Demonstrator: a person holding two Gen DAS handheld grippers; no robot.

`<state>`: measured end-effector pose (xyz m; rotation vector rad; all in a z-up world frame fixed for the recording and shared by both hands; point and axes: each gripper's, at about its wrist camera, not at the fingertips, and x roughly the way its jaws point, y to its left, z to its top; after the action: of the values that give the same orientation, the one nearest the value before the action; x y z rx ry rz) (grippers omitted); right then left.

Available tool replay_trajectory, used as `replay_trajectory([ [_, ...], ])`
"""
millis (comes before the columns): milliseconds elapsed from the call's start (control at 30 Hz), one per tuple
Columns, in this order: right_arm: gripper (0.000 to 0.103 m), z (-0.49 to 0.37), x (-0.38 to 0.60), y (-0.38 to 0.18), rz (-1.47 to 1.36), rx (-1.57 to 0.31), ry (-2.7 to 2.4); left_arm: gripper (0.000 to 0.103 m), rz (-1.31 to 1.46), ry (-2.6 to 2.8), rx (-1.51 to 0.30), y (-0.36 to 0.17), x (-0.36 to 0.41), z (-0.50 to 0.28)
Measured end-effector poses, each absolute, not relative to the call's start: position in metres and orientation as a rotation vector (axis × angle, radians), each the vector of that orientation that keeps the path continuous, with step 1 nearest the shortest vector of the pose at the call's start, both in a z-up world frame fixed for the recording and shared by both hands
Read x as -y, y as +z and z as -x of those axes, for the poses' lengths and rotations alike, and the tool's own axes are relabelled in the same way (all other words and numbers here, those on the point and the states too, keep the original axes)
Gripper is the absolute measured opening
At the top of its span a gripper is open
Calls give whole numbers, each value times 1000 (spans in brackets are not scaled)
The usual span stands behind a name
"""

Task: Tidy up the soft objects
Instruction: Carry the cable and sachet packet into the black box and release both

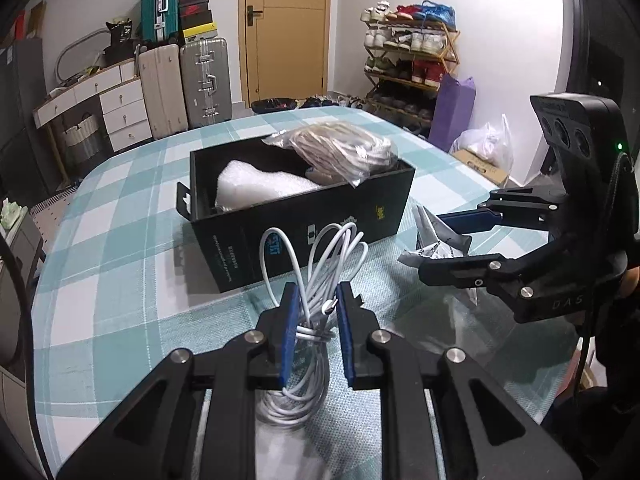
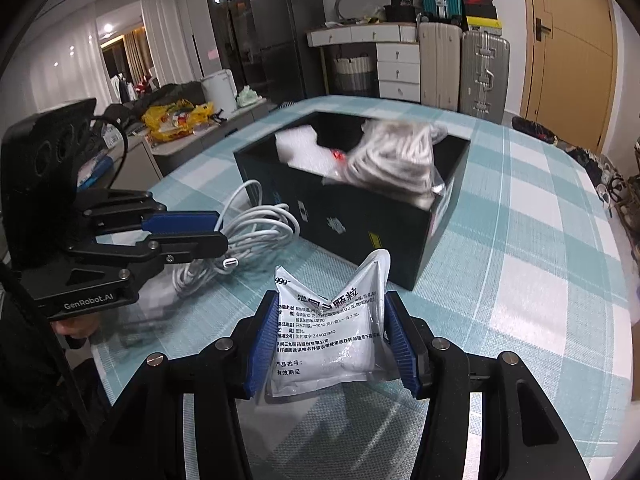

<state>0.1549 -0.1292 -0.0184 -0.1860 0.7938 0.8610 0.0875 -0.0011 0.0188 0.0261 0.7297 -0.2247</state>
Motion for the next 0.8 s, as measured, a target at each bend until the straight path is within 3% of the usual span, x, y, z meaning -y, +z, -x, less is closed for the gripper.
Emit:
replay_trajectory([
  [800, 53, -151, 129, 53, 51, -532, 852, 17, 69, -168, -545, 83, -33, -92],
])
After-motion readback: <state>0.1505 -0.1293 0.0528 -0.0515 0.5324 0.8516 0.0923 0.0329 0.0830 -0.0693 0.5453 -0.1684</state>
